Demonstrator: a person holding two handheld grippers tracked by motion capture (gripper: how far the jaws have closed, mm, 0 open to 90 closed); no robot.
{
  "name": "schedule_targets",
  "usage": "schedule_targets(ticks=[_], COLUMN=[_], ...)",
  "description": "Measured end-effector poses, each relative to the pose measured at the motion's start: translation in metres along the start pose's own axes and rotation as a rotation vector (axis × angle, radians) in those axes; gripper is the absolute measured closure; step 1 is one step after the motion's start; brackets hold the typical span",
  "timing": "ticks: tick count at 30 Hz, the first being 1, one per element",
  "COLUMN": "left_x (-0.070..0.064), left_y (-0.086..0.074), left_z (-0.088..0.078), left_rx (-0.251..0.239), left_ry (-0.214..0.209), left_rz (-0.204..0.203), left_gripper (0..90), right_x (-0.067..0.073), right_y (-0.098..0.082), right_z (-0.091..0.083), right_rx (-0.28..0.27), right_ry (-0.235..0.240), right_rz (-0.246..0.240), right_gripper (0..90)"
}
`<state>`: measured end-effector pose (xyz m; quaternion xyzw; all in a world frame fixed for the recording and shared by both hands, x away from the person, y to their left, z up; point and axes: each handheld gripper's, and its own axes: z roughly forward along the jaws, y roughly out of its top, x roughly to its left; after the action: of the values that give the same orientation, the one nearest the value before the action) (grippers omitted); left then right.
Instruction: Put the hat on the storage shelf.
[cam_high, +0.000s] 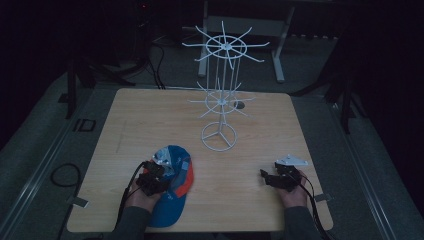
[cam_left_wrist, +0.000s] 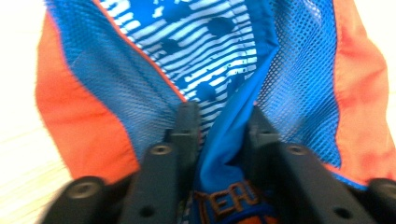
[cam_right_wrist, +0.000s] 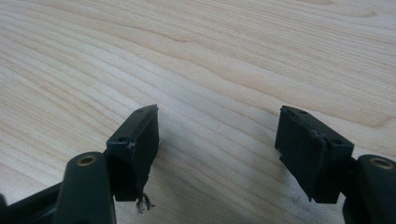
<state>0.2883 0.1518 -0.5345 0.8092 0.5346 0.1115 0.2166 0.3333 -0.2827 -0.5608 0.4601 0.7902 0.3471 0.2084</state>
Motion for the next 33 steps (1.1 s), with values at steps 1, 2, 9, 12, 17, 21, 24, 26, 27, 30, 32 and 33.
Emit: schedule_targets(ticks=[1,2,9,12,17,21,24,26,27,30,32,33], left_x=[0.001,0.001,0.011,0.017,0.027,0.034,0.039,0.042,0.043,0.047,0.05,0.051], left_y=[0.0,0.0,0.005,0.006,0.007,0.008,0.009,0.009,0.009,0.009,0.01,0.01], left_z=[-0.001,-0.003,-0.026,-0.035,-0.045,-0.05,-0.054,-0.057,-0.058,-0.063,-0.066,-0.067], left_rx=[-0.003,-0.013,-0.125,-0.166,-0.219,-0.258,-0.288,-0.304,-0.313,-0.345,-0.363,-0.37], left_ry=[0.0,0.001,-0.01,-0.007,-0.028,-0.04,-0.056,-0.06,-0.062,-0.075,-0.081,-0.084], left_rz=[0.004,0.003,0.0,-0.003,-0.006,-0.003,-0.013,-0.011,-0.014,-0.023,-0.028,-0.03], left_gripper=[81.4,83.9,88.7,89.0,89.3,89.3,89.4,89.4,89.4,89.4,89.4,89.5], right_x=[0.0,0.0,0.0,0.0,0.0,0.0,0.0,0.0,0.0,0.0,0.0,0.0], right_y=[0.0,0.0,0.0,0.0,0.0,0.0,0.0,0.0,0.0,0.0,0.0,0.0], right_z=[0.0,0.0,0.0,0.0,0.0,0.0,0.0,0.0,0.0,0.0,0.0,0.0], right_rx=[0.0,0.0,0.0,0.001,0.001,0.001,0.001,0.001,0.001,0.001,0.001,0.001], right_ry=[0.0,-0.001,0.0,0.0,-0.001,-0.001,0.0,0.0,0.0,0.0,0.0,0.0], right_rz=[0.0,0.0,0.0,0.001,0.001,0.001,0.001,0.001,0.001,0.001,0.001,0.001], right_gripper=[30.2,30.2,30.2,30.2,30.2,30.2,30.2,30.2,30.2,30.2,30.2,30.2])
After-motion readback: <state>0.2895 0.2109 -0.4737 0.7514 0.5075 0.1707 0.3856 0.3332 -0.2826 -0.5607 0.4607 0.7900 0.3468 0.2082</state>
